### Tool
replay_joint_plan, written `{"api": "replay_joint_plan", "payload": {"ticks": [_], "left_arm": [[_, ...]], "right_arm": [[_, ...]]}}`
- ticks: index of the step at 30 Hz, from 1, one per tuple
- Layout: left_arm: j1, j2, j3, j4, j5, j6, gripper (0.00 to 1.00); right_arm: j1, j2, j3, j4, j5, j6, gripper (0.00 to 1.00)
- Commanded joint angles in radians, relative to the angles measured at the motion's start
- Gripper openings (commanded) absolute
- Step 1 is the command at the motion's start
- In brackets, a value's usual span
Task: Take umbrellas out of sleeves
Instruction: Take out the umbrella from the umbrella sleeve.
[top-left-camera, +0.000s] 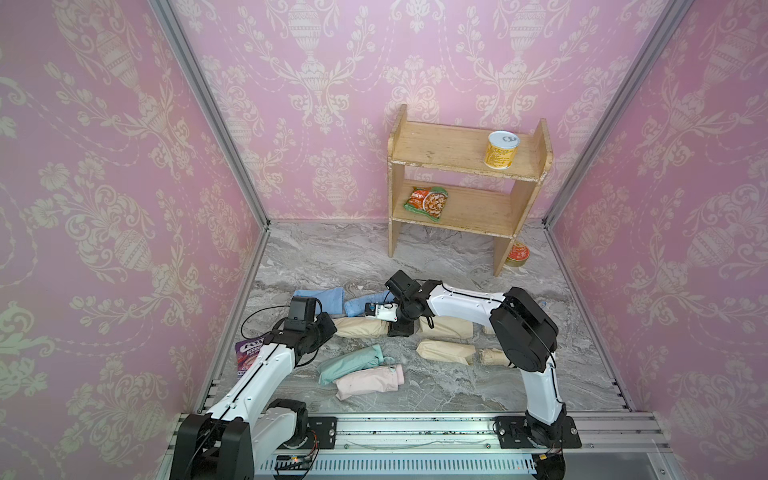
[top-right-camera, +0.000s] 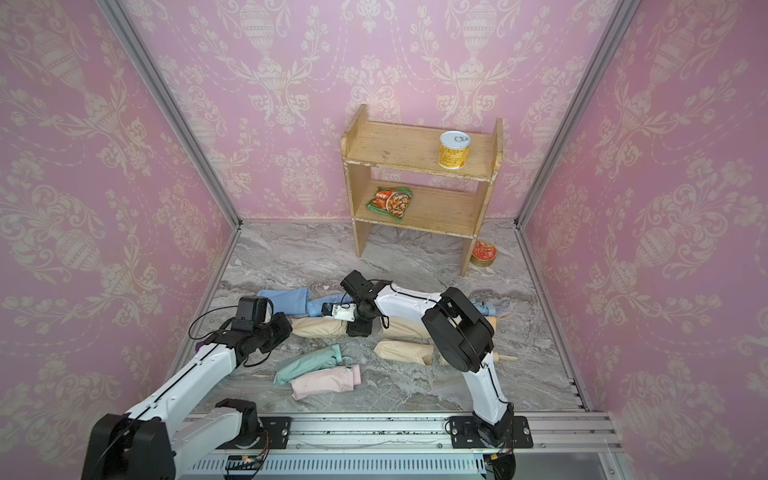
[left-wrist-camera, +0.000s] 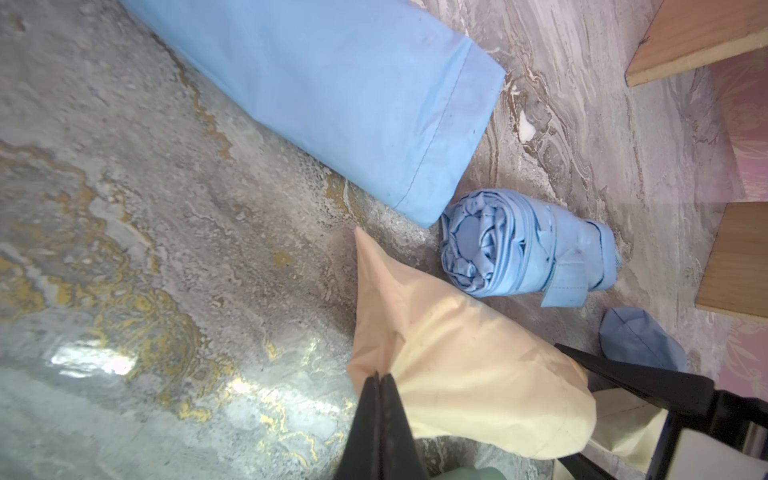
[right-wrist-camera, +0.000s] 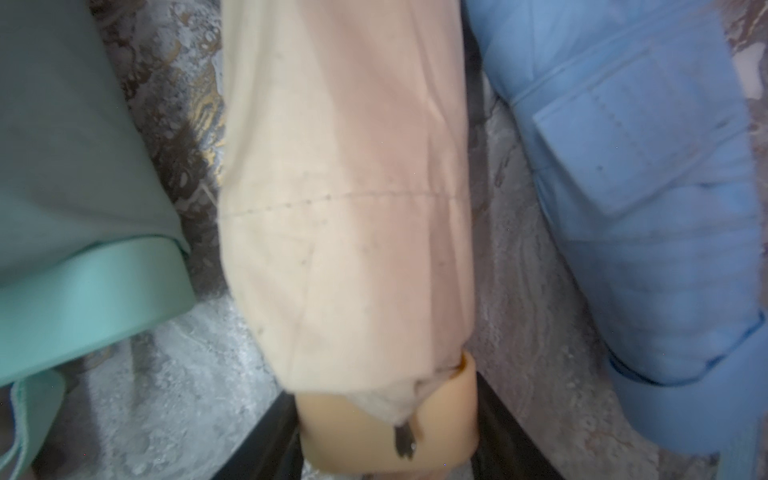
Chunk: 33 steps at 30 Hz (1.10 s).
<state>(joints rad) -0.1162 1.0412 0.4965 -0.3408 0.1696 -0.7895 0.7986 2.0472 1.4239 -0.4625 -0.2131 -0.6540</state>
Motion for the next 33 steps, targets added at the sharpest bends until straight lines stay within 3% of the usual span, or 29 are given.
{"api": "replay_joint_plan", "payload": {"ticks": [1, 8, 33], "left_arm": [[0.006, -0.019, 0.034, -0.05, -0.092, 0.051, 0.0], [0.044, -0.052, 0.043, -0.07, -0.154, 0.073, 0.0], [0.163, -0.003, 0.075, -0.046, -0.204, 0.138, 0.0]], "right_arm": [[-0.012, -0.027, -0.001, -0.053, 0.001, -0.006, 0.47], [-0.022, -0.028, -0.004, -0.052, 0.0, -0.005, 0.46], [-0.036, -0.032, 0.015, -0.065, 0.02, -0.002, 0.46]]}}
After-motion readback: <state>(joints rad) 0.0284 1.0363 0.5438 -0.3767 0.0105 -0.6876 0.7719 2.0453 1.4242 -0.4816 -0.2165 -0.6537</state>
